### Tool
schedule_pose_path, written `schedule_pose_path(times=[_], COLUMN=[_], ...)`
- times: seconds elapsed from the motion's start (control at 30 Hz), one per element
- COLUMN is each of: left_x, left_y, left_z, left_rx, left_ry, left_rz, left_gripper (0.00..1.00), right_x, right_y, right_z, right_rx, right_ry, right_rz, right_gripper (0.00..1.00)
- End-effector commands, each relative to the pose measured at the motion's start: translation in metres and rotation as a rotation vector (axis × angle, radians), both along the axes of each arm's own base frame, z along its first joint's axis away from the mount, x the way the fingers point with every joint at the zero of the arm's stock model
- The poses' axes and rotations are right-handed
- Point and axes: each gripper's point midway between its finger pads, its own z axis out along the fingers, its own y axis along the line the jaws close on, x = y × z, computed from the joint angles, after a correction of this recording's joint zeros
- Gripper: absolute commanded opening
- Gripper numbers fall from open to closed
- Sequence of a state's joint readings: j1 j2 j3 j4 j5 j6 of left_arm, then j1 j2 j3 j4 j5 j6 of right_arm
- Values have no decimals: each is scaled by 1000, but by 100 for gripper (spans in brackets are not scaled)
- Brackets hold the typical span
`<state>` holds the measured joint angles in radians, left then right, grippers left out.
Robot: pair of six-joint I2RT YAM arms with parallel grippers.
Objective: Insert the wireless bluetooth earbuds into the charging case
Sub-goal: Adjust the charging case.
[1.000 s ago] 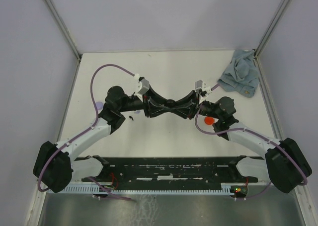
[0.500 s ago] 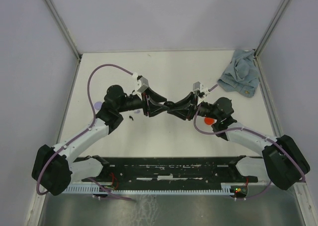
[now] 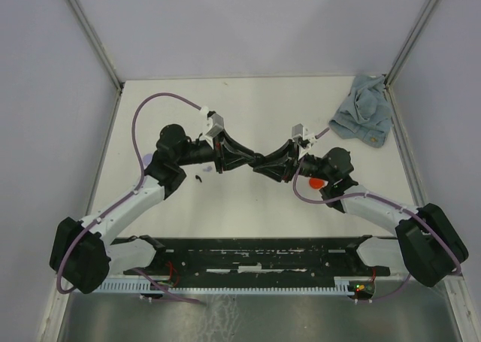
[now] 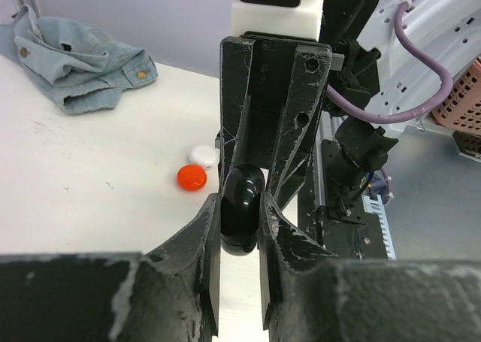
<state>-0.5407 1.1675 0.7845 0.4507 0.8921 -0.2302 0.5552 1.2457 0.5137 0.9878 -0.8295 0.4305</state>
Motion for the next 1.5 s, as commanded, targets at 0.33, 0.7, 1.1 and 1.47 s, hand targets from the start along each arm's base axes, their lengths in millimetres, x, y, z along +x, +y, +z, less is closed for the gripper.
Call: schedule_pose_path(times=[0.33,0.7,1.1,1.47], left_x=[-1,-1,-3,-4], left_y=[-4,-7,-1,0], left_z=[15,13,24,26], left_rx=[-33,-42,-76,-87], left_ry=[-27,-33,-80,-84], left_rz=[-9,12,55,53], left_gripper=[18,16,15,14], right_x=[-9,-11,-9,-12], right_y=[0,1,1,0], right_z=[25,28,23,25], right_rx=[88,106,90,97], right_ry=[-65,-60,-65,-74], right_rz=[29,42,30,41], right_gripper=[38,43,48,45])
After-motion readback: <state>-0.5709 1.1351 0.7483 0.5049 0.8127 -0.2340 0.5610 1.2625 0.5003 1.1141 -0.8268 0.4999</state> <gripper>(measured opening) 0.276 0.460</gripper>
